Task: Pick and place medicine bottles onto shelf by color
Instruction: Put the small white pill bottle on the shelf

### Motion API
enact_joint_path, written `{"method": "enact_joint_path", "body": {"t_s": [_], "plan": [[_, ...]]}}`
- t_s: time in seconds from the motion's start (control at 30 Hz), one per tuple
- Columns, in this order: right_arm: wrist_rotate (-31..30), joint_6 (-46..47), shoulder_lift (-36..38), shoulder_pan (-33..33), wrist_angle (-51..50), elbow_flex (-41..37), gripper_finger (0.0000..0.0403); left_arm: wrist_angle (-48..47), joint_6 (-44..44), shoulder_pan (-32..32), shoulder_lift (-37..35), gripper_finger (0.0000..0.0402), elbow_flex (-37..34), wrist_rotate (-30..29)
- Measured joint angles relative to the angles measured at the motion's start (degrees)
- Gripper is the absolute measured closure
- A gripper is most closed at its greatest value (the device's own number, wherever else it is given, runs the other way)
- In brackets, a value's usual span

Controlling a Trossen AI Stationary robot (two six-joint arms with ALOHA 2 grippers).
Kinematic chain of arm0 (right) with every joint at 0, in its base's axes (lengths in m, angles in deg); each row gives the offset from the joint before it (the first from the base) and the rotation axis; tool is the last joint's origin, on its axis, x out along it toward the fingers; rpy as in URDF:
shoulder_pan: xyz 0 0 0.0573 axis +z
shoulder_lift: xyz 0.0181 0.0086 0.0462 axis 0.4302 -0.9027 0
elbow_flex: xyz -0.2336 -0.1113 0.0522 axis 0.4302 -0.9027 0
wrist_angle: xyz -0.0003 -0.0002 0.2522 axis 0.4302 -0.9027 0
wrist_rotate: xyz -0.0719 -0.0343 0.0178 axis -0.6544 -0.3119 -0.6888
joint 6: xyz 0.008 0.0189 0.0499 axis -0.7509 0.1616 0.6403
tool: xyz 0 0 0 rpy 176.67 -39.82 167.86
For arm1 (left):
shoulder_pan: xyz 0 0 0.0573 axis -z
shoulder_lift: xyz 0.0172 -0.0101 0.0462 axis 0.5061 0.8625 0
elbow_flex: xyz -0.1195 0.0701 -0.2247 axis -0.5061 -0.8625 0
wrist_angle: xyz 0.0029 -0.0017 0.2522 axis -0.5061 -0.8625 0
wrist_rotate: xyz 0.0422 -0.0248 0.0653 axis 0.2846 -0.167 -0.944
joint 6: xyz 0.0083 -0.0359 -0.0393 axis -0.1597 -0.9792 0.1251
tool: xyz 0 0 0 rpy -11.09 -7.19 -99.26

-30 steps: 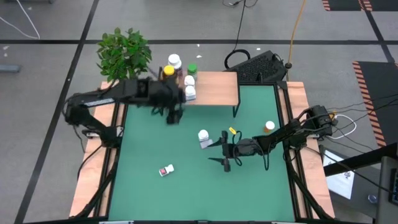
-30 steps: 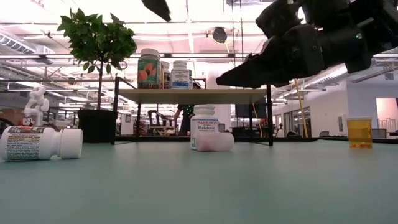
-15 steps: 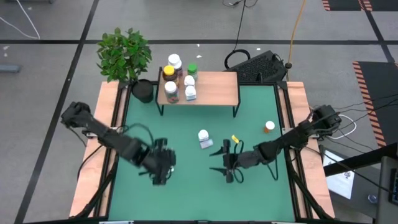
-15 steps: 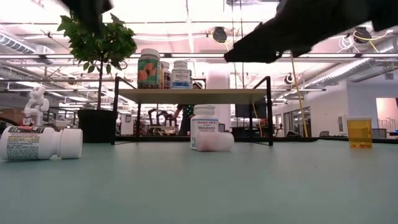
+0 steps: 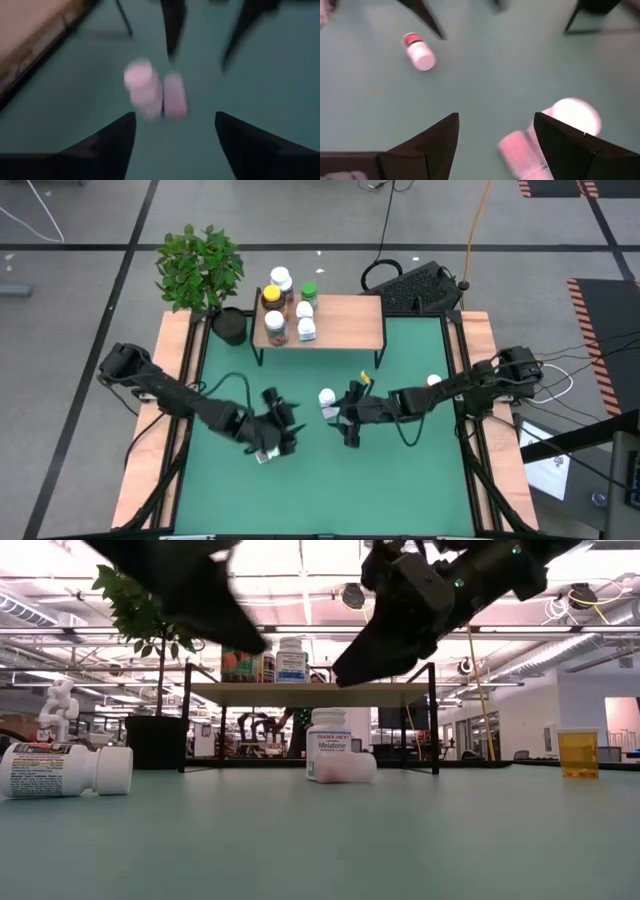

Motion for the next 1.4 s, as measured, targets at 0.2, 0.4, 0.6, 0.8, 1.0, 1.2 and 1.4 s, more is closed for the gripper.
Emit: {"method": "enact_joint_path", "body": {"t_s": [0.2, 0.4, 0.6, 0.8, 1.0, 1.2, 1.4], "plan": [[1.86, 1.80, 0.00, 0.04, -6.57, 0.00, 0.0151, 17.18, 13.41, -10.75, 2.74, 0.0078, -2.41, 12.56], [-7.15, 0.03, 0.11, 2.45, -11.96, -0.02, 0.0151, 22.48, 16.37, -15.09, 9.13, 0.0081, -2.42, 12.57], [-7.03, -0.76, 1.83, 2.72, -17.11, -0.09, 0.0151, 26.00, 19.81, -15.85, 14.18, 0.0091, -2.38, 13.18], [-7.34, -0.44, 4.08, 2.65, -16.89, -0.04, 0.0151, 27.93, 19.58, -16.95, 16.71, 0.0091, -2.35, 13.38], [-6.96, -6.47, 4.50, 2.11, -13.77, -0.04, 0.0151, 29.95, 17.03, -18.95, 19.71, 0.0092, -2.34, 15.65], [-0.20, -10.47, 4.52, -1.35, -9.13, -0.04, 0.0151, 32.97, 16.53, -19.55, 21.23, 0.0092, -2.37, 18.63], [2.00, -12.54, 4.50, -5.30, -7.49, -0.04, 0.0151, 33.03, 18.35, -19.52, 21.68, 0.0149, -2.34, 18.65]]}}
